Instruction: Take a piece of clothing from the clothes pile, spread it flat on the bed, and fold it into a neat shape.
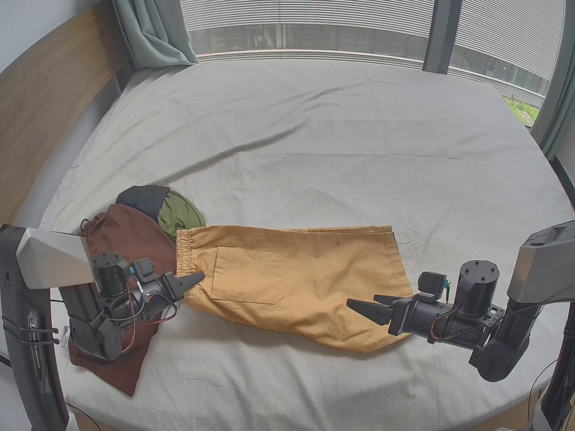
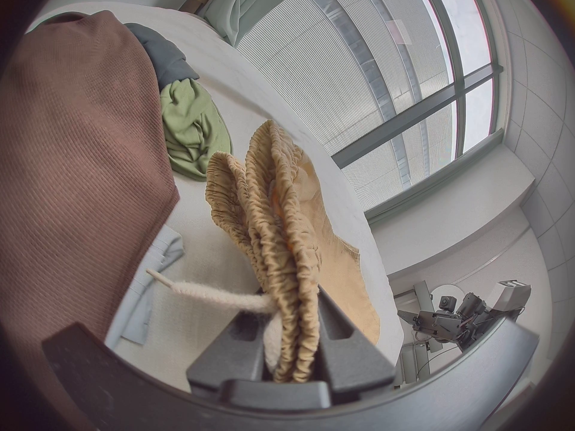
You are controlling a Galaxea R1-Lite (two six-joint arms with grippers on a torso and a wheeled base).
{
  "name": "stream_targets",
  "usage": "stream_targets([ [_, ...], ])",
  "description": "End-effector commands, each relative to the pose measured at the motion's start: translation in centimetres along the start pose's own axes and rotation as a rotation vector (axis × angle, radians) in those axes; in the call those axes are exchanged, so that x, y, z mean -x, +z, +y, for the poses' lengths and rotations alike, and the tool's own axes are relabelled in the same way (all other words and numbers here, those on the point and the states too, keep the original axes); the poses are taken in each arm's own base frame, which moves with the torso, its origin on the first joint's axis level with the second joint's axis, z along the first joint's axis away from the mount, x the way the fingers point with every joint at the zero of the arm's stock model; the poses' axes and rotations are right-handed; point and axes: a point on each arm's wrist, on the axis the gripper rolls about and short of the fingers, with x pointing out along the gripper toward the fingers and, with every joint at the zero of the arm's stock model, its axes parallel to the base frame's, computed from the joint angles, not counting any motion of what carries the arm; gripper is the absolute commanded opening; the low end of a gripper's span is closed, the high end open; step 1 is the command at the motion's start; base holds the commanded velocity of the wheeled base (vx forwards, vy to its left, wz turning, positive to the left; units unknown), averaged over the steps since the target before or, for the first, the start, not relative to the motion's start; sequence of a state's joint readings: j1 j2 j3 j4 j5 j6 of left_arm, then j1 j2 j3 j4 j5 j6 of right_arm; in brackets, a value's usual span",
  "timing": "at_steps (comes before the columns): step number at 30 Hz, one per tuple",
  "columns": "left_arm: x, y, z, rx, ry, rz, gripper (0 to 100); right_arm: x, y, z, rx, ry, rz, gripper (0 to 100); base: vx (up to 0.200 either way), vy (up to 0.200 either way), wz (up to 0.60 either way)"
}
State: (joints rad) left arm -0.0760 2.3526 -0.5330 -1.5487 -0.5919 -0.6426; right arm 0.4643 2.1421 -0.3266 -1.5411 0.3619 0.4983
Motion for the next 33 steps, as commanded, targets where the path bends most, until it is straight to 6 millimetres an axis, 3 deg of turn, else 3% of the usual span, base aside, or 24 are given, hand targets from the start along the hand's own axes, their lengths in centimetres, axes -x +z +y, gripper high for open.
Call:
stream_targets([
  [1,0.8,0.9,0.4,-0.011,-0.008,-0.013,0,0.0,0.0,0.0,0.000,0.002,0.001,100,0.000,0.000,0.00],
  [18,4.4,3.0,2.0,0.007,-0.080,0.002,0,0.0,-0.1,0.0,-0.001,0.000,0.004,100,0.000,0.000,0.00],
  [33,4.9,3.5,2.5,0.000,-0.091,-0.003,0,-0.1,-0.2,0.0,0.000,0.000,0.007,100,0.000,0.000,0.00],
])
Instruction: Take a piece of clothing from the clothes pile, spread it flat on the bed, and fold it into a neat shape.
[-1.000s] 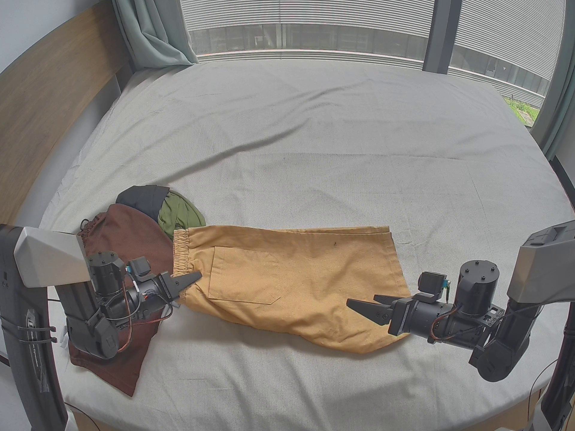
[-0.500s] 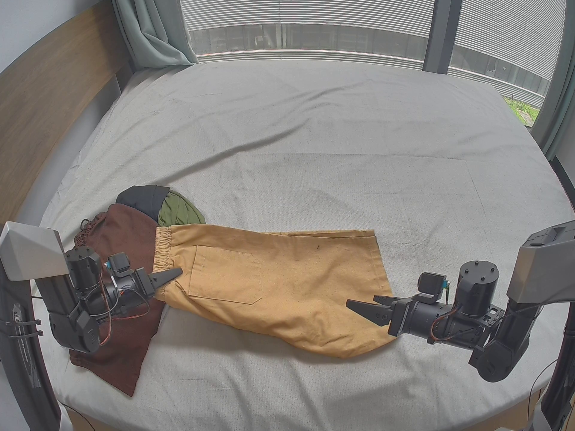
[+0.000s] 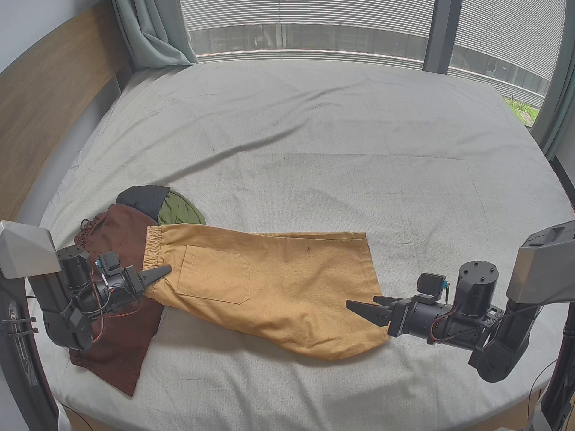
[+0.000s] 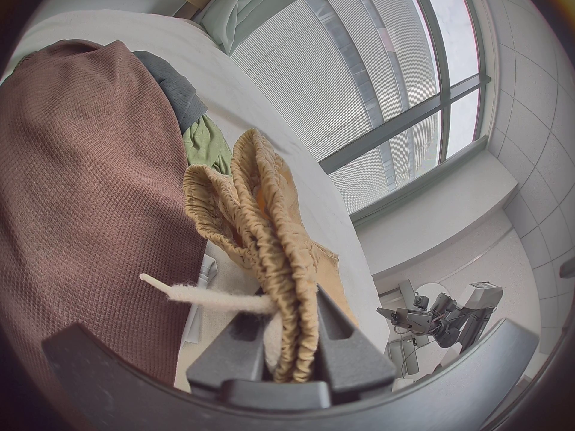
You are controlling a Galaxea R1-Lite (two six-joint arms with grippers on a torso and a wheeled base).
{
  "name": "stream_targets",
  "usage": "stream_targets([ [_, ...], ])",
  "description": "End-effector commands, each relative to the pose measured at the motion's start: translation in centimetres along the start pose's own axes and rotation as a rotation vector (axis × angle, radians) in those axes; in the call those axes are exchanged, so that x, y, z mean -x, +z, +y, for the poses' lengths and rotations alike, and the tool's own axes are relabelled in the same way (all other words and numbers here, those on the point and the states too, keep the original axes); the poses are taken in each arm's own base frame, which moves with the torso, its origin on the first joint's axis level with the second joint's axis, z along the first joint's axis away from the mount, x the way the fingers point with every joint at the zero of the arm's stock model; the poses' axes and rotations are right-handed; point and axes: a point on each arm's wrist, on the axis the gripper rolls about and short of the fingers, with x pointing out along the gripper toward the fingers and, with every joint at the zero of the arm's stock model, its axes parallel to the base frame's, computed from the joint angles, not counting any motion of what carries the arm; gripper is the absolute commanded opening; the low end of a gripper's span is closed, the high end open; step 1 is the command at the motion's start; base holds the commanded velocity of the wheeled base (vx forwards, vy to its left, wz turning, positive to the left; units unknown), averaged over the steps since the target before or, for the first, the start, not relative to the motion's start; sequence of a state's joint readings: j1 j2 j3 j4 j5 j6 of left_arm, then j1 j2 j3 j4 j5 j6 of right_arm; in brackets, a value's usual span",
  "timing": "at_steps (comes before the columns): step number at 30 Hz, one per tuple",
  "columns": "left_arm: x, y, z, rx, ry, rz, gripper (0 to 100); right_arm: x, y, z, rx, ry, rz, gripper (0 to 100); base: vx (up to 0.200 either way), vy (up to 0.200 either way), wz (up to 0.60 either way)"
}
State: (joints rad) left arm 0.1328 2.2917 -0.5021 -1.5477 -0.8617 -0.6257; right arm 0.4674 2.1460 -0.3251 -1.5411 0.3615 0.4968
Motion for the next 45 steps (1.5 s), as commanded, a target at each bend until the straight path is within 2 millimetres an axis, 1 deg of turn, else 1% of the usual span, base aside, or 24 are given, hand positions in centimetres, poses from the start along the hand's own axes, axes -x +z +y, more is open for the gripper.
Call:
stream_targets([
  [1,-0.3,-0.2,-0.2,-0.005,-0.004,0.007,0,0.0,0.0,0.0,0.000,0.000,0.001,100,0.000,0.000,0.00],
  [2,-0.3,-0.3,-0.2,-0.006,-0.001,0.007,0,0.0,0.0,0.0,0.000,0.000,0.001,100,0.000,0.000,0.00],
  [4,-1.2,-0.7,-0.8,-0.049,-0.022,0.027,0,0.0,-0.1,0.0,-0.001,0.001,0.005,100,0.000,0.000,0.00],
  [8,-1.7,-1.1,-1.3,-0.110,-0.025,0.034,0,-0.1,-0.1,0.0,0.000,0.002,0.004,100,0.000,0.000,0.00],
  [15,-3.2,-1.9,-2.6,-0.138,-0.011,0.032,0,-0.1,-0.1,0.0,0.000,0.002,0.004,100,0.000,0.000,0.00],
  [24,-3.5,-2.2,-3.6,-0.150,-0.032,0.044,0,-0.1,-0.2,0.0,-0.001,0.001,0.007,100,0.000,0.000,0.00],
  [33,-4.5,-3.1,-4.9,-0.160,-0.035,0.055,0,0.0,-0.2,-0.1,-0.003,-0.002,0.006,100,0.000,0.000,0.00],
  [38,-5.0,-3.4,-5.9,-0.169,-0.048,0.057,0,-0.1,-0.2,-0.1,-0.003,-0.002,0.008,100,0.000,0.000,0.00],
  [45,-5.5,-3.8,-6.4,-0.173,-0.059,0.065,0,0.0,-0.3,-0.1,-0.004,-0.004,0.012,100,0.000,0.000,0.00],
])
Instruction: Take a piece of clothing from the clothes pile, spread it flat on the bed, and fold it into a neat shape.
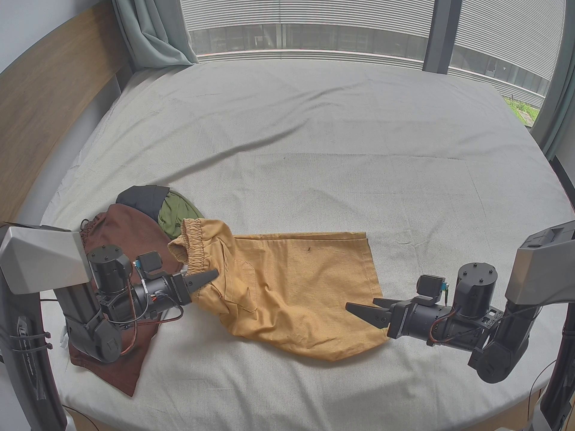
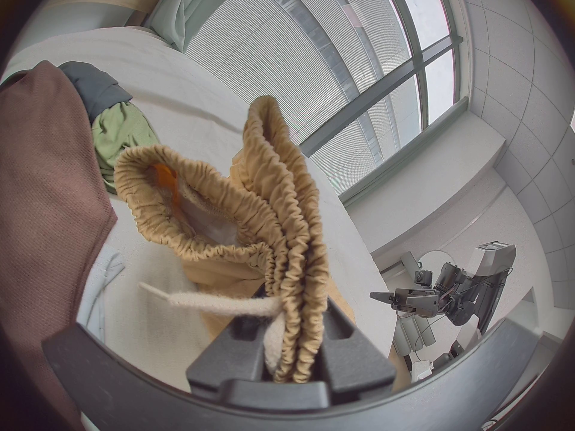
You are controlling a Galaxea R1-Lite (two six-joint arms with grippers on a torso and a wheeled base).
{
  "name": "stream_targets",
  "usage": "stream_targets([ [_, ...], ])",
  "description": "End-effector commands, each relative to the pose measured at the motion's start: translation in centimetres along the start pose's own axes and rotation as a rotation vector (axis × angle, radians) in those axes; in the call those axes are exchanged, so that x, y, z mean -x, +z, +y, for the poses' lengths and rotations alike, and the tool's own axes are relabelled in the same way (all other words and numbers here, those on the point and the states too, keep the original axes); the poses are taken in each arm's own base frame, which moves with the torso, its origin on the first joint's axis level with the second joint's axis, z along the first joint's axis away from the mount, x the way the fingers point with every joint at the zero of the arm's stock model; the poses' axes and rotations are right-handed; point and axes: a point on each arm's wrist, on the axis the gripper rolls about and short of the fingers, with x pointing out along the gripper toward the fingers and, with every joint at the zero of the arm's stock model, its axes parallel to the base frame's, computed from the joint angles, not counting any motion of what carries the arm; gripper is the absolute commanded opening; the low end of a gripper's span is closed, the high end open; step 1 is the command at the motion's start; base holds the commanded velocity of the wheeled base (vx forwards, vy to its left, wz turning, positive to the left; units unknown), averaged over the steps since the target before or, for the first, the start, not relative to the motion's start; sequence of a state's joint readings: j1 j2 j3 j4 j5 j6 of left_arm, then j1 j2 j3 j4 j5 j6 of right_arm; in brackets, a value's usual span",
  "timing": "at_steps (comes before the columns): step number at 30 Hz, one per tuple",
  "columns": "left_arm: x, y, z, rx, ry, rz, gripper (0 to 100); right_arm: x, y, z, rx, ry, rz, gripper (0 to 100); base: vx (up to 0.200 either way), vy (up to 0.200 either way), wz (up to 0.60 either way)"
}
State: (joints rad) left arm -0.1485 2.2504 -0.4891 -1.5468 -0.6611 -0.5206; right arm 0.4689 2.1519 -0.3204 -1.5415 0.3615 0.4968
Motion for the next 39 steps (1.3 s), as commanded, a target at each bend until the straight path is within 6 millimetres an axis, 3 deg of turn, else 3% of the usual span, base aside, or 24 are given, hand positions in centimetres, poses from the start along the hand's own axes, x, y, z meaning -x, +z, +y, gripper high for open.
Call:
stream_targets([
  [1,-0.3,-0.1,-0.3,-0.004,-0.009,0.003,0,0.0,-0.1,0.0,-0.001,-0.001,0.003,100,0.000,0.000,0.00],
  [10,-1.2,-0.6,-0.6,-0.002,-0.014,0.012,0,0.0,-0.1,0.0,-0.001,-0.001,0.003,100,0.000,0.000,0.00],
  [39,-5.4,-0.6,-4.8,0.042,-0.163,0.013,0,0.6,0.6,0.1,0.031,-0.002,-0.023,100,0.000,0.000,0.00],
])
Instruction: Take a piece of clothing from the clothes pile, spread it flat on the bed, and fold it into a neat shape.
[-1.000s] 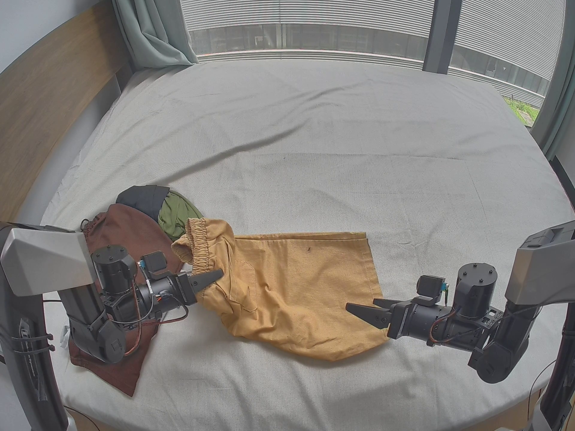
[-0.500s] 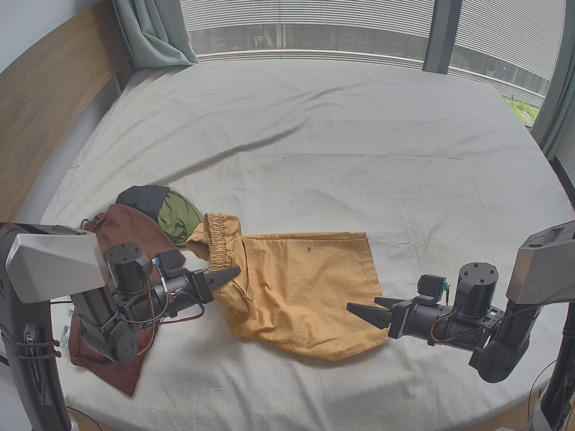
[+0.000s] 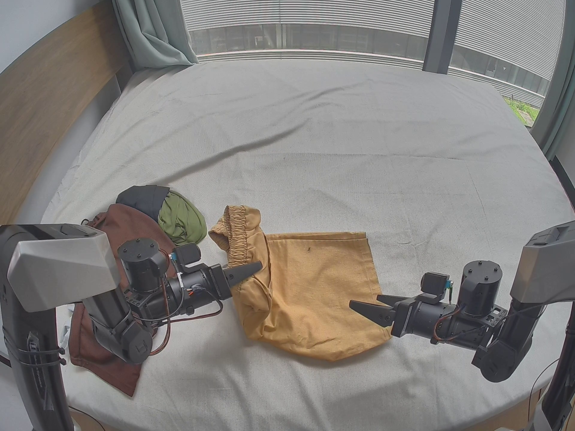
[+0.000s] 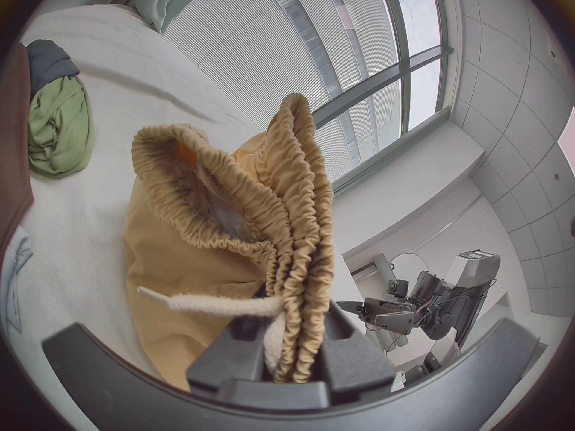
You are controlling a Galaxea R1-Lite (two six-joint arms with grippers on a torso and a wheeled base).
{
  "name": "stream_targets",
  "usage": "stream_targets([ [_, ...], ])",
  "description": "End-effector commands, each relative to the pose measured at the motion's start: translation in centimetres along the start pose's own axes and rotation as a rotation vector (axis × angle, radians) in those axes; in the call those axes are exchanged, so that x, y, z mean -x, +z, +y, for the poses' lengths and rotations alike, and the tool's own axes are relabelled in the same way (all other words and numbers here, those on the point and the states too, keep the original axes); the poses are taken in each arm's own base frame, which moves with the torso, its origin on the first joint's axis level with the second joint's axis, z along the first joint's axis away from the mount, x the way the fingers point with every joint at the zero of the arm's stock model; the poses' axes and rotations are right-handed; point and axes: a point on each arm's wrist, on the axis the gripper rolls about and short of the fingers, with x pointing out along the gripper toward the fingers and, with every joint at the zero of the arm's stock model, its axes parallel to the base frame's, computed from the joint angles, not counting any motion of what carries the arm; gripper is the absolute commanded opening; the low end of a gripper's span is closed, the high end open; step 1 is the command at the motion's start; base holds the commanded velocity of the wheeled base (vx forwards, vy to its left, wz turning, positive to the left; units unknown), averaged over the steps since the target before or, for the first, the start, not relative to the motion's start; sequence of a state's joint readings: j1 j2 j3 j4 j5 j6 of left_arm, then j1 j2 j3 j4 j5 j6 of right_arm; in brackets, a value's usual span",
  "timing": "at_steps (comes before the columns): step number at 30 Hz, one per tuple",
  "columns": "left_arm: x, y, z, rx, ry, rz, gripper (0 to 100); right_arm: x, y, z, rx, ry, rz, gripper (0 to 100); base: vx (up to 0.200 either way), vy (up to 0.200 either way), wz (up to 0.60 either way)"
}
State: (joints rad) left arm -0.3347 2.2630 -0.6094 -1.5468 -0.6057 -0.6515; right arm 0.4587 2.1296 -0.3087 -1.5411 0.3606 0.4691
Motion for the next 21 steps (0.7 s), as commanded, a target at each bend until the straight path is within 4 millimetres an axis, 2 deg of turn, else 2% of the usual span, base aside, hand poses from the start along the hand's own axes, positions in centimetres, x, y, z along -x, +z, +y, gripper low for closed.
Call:
stream_targets([
  [1,-0.6,0.0,-0.4,-0.001,-0.020,-0.001,0,0.1,0.2,0.0,0.002,0.003,-0.009,100,0.000,0.000,0.00],
  [21,-2.9,-0.6,-1.8,0.036,-0.095,0.022,0,0.0,0.9,0.3,0.015,0.015,-0.037,100,0.000,0.000,0.00],
])
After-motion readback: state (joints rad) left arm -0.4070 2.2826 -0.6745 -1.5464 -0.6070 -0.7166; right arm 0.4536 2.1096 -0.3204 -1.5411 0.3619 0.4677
